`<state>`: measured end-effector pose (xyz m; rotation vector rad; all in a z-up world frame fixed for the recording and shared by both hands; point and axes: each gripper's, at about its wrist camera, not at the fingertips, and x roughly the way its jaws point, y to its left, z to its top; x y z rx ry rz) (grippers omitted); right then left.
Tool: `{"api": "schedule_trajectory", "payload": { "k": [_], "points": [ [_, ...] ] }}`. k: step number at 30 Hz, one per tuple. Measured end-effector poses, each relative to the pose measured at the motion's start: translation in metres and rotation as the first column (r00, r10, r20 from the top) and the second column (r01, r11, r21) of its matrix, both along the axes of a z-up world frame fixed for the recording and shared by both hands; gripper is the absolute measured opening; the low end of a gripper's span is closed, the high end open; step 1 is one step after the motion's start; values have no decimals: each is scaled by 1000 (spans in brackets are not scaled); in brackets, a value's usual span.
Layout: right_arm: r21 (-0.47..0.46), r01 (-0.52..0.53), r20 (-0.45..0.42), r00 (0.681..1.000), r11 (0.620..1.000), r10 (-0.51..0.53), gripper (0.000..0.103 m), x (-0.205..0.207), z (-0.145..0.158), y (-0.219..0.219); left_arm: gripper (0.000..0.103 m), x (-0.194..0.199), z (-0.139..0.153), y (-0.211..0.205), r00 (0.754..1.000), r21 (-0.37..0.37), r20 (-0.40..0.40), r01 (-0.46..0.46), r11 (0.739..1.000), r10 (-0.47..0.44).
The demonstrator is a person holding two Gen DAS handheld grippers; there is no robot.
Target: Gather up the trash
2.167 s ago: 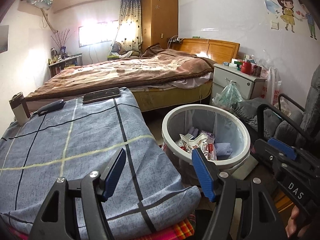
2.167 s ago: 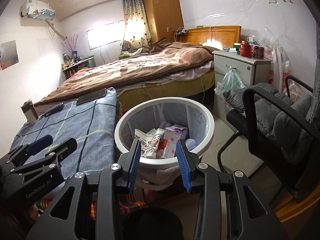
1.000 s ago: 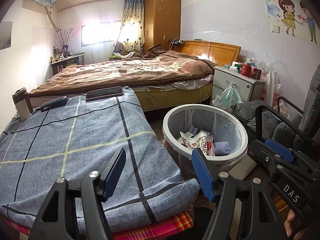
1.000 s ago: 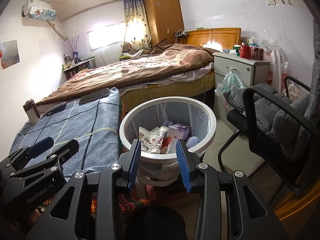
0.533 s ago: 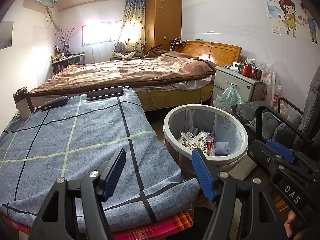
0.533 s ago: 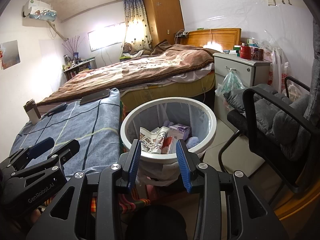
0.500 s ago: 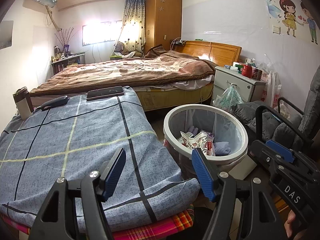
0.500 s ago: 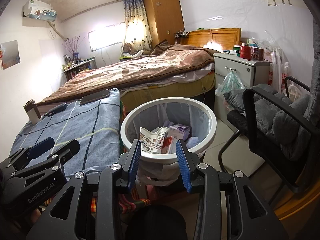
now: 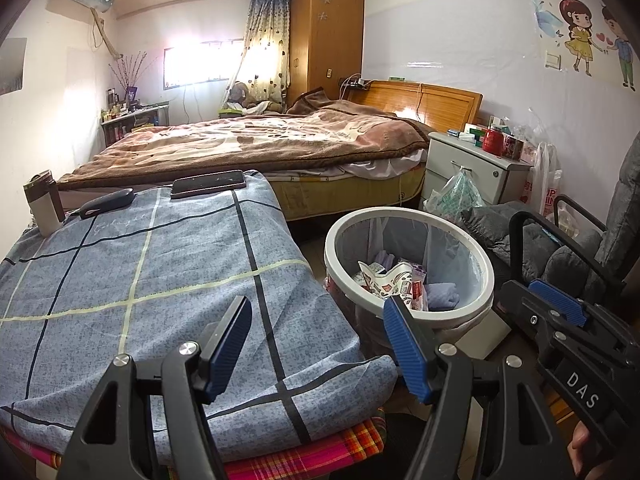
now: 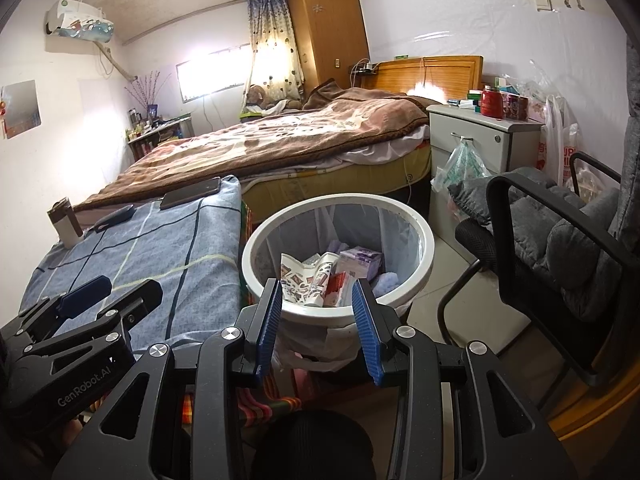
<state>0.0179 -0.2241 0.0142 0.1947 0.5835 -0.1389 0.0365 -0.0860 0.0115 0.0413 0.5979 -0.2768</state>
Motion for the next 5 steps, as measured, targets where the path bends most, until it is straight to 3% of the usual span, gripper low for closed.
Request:
{"api": "schedule_trajectory", "payload": {
  "k": [5],
  "points": [
    [0,0,0,1000,1000,0,39,0,0,0,70,0,-1,-2,1000,-1,-3,0,1000,0]
  ]
}}
